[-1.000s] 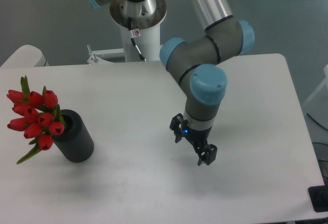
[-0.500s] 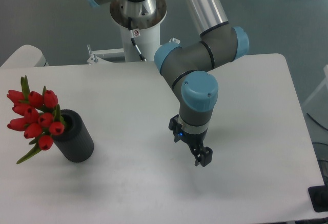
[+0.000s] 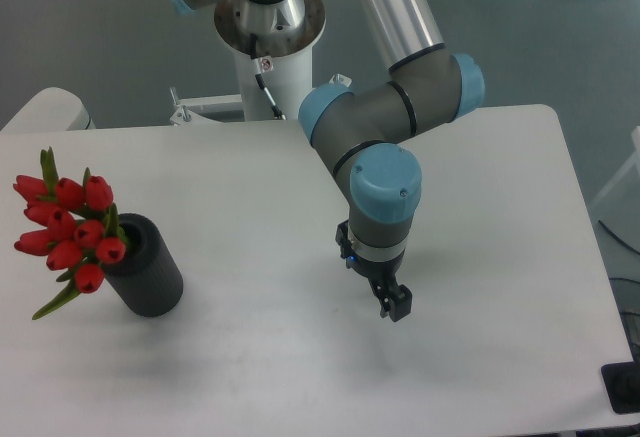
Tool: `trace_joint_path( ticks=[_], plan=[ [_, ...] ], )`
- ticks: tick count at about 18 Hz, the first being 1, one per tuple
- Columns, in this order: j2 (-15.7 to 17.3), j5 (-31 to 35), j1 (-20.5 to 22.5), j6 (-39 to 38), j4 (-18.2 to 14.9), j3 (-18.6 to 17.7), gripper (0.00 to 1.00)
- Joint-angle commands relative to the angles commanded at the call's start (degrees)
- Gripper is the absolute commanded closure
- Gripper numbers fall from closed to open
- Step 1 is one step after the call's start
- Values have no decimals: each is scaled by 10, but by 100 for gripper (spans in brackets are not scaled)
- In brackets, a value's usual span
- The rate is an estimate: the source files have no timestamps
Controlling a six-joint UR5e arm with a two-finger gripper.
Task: Insert the flowers into the vase
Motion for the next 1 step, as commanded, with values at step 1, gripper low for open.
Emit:
trace_joint_path(
  ticks=[1],
  plan=[
    [-2, 0, -1, 0, 2, 1, 0]
  ],
)
